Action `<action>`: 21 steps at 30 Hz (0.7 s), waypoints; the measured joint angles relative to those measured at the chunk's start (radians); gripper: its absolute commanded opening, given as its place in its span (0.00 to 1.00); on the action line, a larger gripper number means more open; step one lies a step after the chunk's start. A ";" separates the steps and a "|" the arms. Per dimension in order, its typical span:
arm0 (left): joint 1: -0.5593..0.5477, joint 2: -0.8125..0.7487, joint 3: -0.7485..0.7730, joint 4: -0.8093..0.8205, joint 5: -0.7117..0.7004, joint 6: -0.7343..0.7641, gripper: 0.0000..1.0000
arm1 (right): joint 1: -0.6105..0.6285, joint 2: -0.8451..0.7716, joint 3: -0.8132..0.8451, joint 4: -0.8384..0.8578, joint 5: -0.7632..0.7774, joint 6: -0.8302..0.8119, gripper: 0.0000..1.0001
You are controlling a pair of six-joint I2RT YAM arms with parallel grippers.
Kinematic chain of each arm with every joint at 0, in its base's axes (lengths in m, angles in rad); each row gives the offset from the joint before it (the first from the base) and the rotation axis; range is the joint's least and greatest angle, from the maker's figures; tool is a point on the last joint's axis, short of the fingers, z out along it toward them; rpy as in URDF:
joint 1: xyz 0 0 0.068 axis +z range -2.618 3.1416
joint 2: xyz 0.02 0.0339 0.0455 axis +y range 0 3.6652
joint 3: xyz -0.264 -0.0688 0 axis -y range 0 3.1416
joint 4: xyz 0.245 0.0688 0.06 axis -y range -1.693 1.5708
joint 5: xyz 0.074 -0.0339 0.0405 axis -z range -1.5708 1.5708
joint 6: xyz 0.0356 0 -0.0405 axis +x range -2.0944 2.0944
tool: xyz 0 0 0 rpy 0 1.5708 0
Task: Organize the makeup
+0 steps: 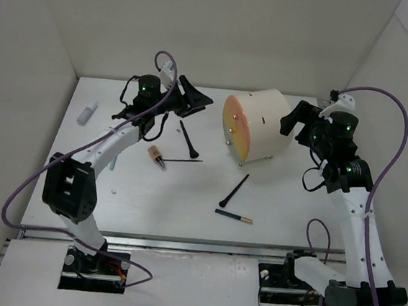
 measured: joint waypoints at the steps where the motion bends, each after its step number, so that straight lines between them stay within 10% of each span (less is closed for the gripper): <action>1: -0.003 0.034 0.013 0.027 -0.007 -0.022 0.47 | -0.005 -0.005 0.000 0.000 0.002 0.000 0.98; 21: -0.149 0.259 0.071 0.207 -0.077 -0.202 0.38 | -0.031 -0.127 -0.049 0.005 0.001 0.000 0.98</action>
